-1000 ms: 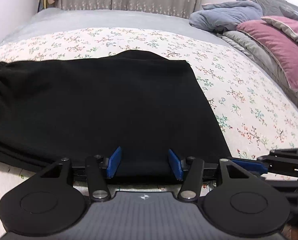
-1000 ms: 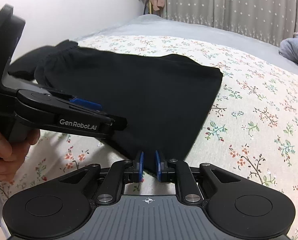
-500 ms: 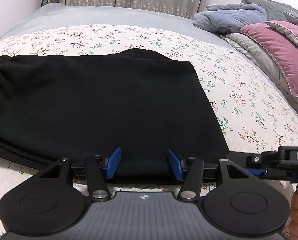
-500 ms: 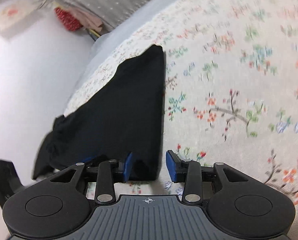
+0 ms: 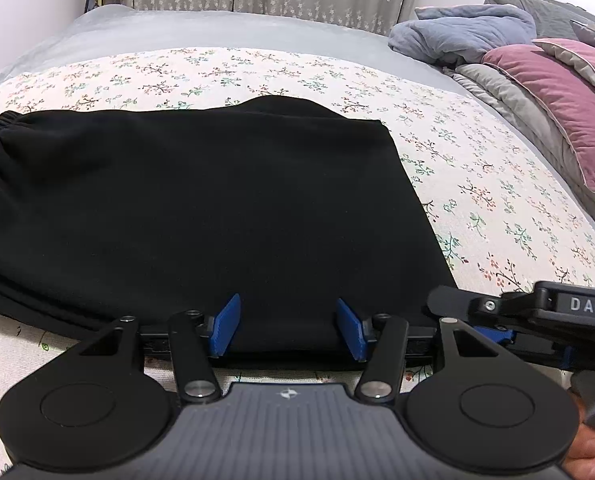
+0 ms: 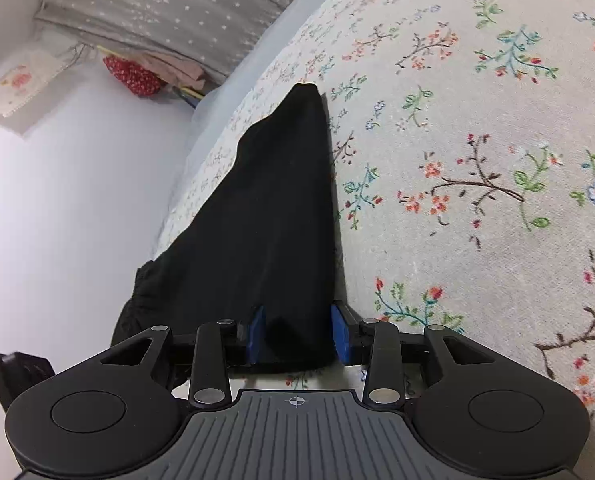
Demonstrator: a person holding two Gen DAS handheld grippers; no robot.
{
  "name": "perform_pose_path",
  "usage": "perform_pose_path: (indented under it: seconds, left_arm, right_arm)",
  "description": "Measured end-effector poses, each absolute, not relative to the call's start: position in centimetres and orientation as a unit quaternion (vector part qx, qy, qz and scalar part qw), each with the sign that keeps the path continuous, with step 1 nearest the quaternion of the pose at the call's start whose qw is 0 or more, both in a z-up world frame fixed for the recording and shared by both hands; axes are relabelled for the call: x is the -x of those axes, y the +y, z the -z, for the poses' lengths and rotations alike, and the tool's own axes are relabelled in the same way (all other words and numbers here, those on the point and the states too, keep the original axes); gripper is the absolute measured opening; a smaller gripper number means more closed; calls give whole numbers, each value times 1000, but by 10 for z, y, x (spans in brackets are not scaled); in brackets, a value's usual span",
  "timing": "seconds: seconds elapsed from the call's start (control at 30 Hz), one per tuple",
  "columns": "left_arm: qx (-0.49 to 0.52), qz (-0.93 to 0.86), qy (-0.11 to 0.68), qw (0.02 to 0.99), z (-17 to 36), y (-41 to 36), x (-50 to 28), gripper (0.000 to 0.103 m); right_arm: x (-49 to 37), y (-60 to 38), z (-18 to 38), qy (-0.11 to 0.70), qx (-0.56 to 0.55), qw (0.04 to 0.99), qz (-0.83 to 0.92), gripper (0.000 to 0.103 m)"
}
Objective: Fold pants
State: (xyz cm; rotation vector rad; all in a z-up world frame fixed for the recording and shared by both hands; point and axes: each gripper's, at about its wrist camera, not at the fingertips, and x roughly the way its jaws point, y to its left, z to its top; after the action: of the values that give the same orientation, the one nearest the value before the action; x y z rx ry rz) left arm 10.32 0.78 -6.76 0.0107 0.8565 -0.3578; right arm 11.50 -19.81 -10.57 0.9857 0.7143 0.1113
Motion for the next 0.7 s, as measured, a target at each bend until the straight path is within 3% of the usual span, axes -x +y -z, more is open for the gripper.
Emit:
perform_pose_path:
  seconds: [0.4,0.53,0.7]
  left_arm:
    - [29,164,425,890,65,20,-113,68]
    - [39,163,431,887,62,20,-118,69]
    - [62,188,422,885,42,16,-129,75]
  right_arm:
    - [-119,-189,111,307,-475,823,-53,35]
    - [-121,-176,107,304,-429,850,-29,20]
    - [-118,-166,97,300,-387,872,-11,17]
